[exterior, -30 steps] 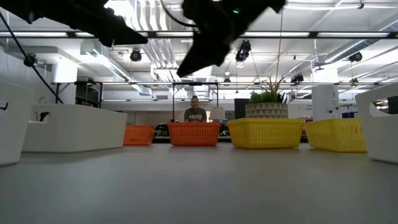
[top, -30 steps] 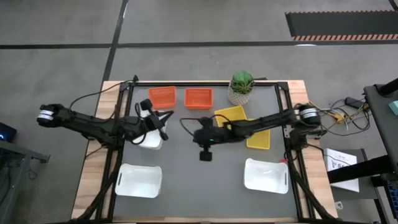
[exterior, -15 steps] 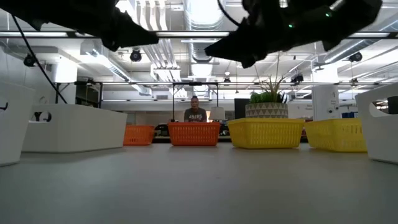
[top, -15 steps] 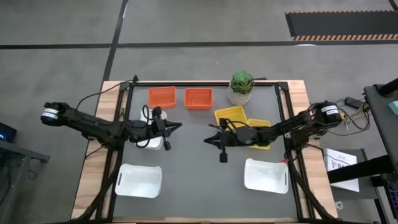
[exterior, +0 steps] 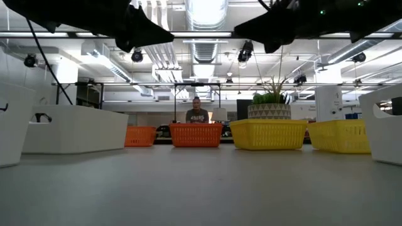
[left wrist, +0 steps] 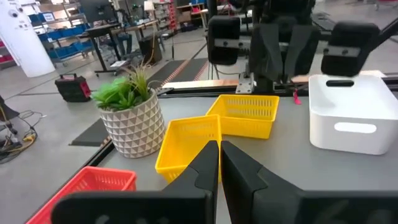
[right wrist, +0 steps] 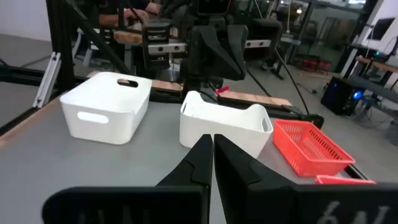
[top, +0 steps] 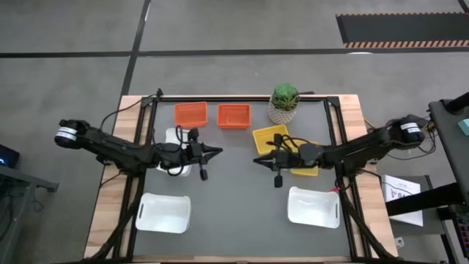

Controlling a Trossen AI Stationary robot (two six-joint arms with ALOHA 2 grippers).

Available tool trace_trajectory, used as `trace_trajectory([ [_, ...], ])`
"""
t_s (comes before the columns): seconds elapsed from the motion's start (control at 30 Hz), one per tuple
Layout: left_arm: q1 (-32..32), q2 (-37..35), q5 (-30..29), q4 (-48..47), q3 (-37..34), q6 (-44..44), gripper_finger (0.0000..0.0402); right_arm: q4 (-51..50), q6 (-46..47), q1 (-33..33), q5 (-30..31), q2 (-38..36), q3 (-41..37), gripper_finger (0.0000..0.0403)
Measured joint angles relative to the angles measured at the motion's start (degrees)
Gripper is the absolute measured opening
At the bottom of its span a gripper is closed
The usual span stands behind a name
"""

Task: Stack baskets by color
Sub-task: Stack the bottom right white bin on top of the bottom left white bin

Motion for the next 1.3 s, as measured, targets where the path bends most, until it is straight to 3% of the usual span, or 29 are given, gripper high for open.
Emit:
trace_trajectory([
  [0.2,0.45,2.65,-1.73,4.11,0.16,0.10,0.0001,-3.94,1.39,0.99,-0.38,-5.53,-1.80,0.0009],
  [0.47,1.85,7.53,-2.28,13.55,0.19,-0.25,0.0001,-6.37,1.33,4.72,-5.62,-12.23,-2.47,0.0009],
  [0.87,2.05,11.40,-2.43,8.34,3.87,-13.33,0.0001,-16.85,1.61,6.73,-5.55,-16.53,-2.54,0.0009],
  [1.3,2.63,11.06,-2.43,8.17,4.05,-13.38,0.0001,-19.24,2.88,6.73,-5.57,-16.44,-2.54,0.0009],
])
